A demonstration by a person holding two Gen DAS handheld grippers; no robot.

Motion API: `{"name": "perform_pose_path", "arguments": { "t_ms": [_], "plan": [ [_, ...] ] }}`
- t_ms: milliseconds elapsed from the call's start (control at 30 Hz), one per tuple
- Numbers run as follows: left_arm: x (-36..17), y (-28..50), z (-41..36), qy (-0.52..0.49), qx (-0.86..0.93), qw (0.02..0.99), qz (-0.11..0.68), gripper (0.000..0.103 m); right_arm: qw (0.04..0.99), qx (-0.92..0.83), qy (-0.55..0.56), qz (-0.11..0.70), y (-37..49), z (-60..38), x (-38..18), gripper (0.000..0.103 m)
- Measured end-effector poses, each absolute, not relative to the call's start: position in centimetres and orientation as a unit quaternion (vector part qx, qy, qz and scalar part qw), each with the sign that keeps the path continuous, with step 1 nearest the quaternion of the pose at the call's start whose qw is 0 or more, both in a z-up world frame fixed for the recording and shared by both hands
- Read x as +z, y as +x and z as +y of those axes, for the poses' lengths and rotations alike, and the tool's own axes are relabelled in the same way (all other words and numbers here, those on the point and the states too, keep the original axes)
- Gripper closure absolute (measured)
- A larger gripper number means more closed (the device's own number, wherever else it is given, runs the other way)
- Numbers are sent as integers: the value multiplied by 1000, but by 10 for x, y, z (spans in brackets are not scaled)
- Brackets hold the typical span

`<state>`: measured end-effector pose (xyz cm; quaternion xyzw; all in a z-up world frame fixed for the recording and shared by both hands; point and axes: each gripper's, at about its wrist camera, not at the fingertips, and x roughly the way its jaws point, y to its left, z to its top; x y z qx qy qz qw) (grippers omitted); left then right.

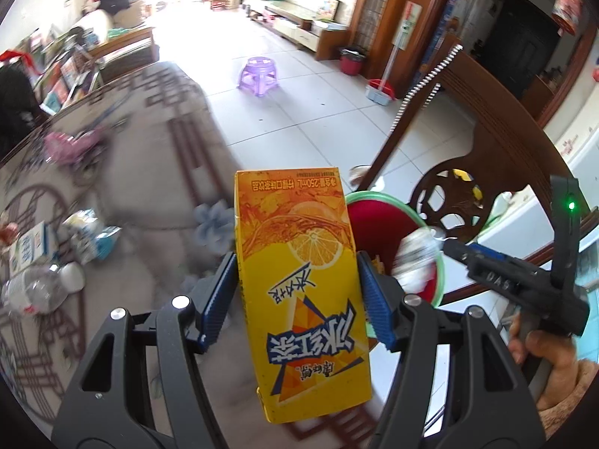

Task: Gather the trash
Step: 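Open the right tool over the bin to drop the cup while the left tool drops the carton, then lower the right tool onto the brown cigarette box and grasp it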

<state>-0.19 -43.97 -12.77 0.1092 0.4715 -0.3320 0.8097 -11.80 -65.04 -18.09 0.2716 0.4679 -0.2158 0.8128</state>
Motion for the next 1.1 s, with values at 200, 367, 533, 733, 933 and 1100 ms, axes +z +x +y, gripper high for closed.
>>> {"name": "perform_pose_path", "arguments": {
  "t_ms": [200,367,533,733,933,1100],
  "plan": [
    [-138,-10,-483,133,-381,782,474,42,801,-248,297,457,-139,-669,-182,51],
    [-144,-17,-516,145,-415,758,482,42,794,-269,309,448,-156,-676,-178,51],
    [-138,-20,-531,148,-429,758,469,27,791,-270,316,450,-165,-671,-177,51],
    [-127,-25,-505,133,-428,764,464,27,797,-260,309,449,-161,-651,-169,51],
    [-120,-22,-435,85,-373,790,480,27,811,-235,289,451,-143,-622,-159,51],
    [-121,-7,-369,50,-314,809,493,27,822,-206,269,458,-122,-586,-154,51]
  ]
}}
